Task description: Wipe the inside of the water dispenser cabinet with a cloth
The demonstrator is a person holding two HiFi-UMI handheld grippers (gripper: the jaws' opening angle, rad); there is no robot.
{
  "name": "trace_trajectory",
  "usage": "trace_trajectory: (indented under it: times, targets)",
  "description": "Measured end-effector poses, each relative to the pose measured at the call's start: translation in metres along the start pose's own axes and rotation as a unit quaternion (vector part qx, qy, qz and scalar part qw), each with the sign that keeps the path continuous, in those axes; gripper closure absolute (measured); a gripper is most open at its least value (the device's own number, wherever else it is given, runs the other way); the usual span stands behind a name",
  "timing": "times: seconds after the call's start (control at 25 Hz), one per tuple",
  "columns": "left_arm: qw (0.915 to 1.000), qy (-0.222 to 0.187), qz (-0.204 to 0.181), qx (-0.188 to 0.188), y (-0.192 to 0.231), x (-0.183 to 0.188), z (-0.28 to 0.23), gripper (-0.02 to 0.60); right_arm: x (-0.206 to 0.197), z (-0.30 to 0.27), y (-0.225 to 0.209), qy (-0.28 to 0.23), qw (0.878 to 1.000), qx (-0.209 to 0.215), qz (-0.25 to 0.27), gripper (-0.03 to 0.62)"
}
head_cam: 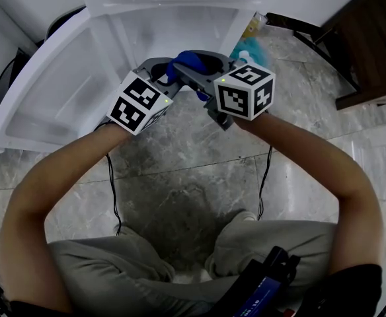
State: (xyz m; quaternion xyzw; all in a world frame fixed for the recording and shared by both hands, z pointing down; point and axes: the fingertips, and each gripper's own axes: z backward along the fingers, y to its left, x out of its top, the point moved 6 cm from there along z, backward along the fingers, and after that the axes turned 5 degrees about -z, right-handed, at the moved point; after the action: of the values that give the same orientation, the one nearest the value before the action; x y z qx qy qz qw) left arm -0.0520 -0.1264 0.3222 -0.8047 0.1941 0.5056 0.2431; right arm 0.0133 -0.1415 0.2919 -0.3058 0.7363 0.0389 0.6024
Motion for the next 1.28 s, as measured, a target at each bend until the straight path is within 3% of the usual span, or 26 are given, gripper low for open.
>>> trace_trajectory:
  times: [0.76, 0.96, 1.08, 1.28]
  targets:
    - [0.9999, -0.003, -0.003, 0.014, 0.014, -0.004, 0.004, 0.489, 0.009, 0.018, -0.01, 0.013, 0.999, 0.041, 0.002, 0.437]
    - [0.9984, 0.012, 0.04, 0.038, 0.028, -0.017, 0.008, 0.492, 0.013, 0.034, -0.017, 0.0, 1.0, 0.024, -0.001, 0.439]
    - [0.9982, 0.017, 0.038, 0.043, 0.032, -0.021, 0.012, 0.492, 0.012, 0.042, -0.027, 0.003, 1.0, 0.005, 0.011, 0.442]
    - [0.9989, 0.017, 0.03, 0.032, 0.025, -0.018, 0.006, 0.492, 0.004, 0.051, -0.043, 0.011, 0.999, -0.031, 0.04, 0.559]
